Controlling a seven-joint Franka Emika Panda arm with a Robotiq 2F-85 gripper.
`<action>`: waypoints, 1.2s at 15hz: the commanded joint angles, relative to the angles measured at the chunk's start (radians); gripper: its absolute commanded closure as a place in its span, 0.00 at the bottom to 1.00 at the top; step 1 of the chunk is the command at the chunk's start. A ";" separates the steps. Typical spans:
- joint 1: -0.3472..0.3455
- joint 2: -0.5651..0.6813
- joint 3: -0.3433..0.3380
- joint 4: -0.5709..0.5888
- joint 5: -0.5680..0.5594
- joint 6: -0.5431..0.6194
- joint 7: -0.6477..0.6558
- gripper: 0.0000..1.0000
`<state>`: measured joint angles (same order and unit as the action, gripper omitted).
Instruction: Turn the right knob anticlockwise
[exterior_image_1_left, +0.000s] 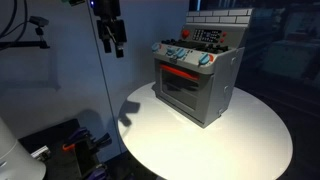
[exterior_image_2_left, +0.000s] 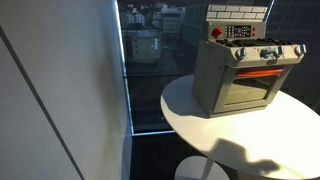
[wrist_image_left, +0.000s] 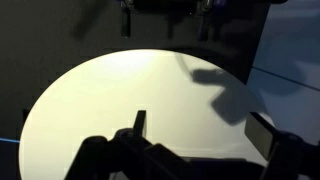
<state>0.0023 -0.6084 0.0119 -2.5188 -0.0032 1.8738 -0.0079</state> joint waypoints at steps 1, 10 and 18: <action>0.003 0.000 -0.002 0.002 -0.001 -0.002 0.001 0.00; 0.003 0.000 -0.002 0.002 -0.001 -0.002 0.001 0.00; -0.057 0.056 -0.025 0.109 -0.006 -0.009 0.060 0.00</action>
<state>-0.0350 -0.5987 0.0019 -2.4803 -0.0043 1.8758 0.0178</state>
